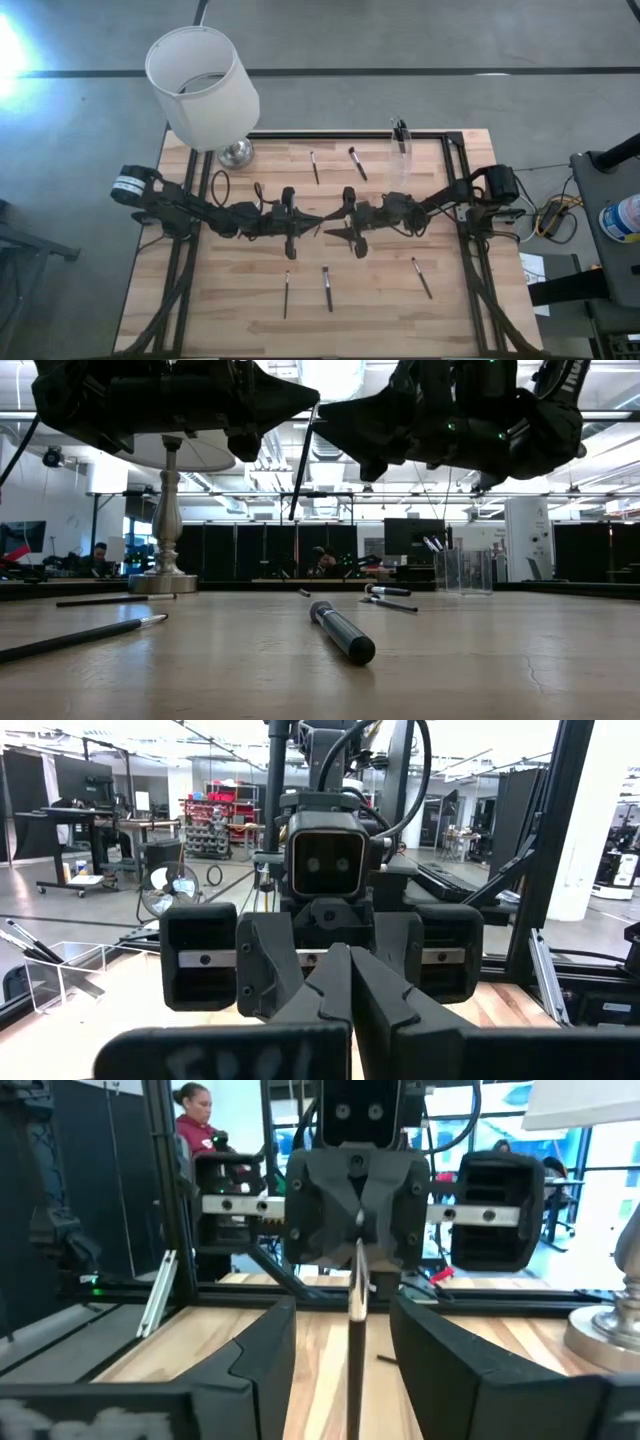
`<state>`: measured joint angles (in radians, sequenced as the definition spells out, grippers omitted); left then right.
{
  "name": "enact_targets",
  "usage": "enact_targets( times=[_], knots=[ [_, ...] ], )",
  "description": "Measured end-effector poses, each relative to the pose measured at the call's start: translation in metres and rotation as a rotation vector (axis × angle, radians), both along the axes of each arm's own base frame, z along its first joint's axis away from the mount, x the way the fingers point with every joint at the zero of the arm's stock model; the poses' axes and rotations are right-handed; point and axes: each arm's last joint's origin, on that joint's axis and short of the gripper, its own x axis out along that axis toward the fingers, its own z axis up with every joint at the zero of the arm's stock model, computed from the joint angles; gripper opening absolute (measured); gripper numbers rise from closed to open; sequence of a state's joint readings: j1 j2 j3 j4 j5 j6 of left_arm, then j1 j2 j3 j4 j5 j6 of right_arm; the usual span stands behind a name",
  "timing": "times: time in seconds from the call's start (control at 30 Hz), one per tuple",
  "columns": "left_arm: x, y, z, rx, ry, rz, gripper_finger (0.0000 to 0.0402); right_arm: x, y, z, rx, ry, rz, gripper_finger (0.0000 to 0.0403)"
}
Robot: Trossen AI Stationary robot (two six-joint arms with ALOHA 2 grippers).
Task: Put items in baskets/containers
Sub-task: Put the eyeshadow brush into the transparent organizer
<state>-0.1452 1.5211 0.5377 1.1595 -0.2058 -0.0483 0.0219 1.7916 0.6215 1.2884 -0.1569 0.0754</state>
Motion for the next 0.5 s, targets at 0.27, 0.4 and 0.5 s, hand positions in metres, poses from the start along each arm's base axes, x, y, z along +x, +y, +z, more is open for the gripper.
enact_targets(
  times=[0.27, 0.4, 0.5],
  knots=[
    [0.0, 0.0, 0.0, 0.002, 0.0, 0.0, 0.0, 0.009, -0.001, 0.003, -0.017, 0.032, -0.048, 0.0108],
    [0.0, 0.0, 0.0, 0.004, 0.0, 0.001, 0.0, 0.012, 0.002, 0.007, -0.021, 0.023, -0.041, 0.0083],
    [0.0, 0.0, 0.0, 0.004, 0.0, 0.001, 0.0, 0.013, 0.002, 0.008, -0.02, 0.02, -0.053, 0.0054]
  ],
)
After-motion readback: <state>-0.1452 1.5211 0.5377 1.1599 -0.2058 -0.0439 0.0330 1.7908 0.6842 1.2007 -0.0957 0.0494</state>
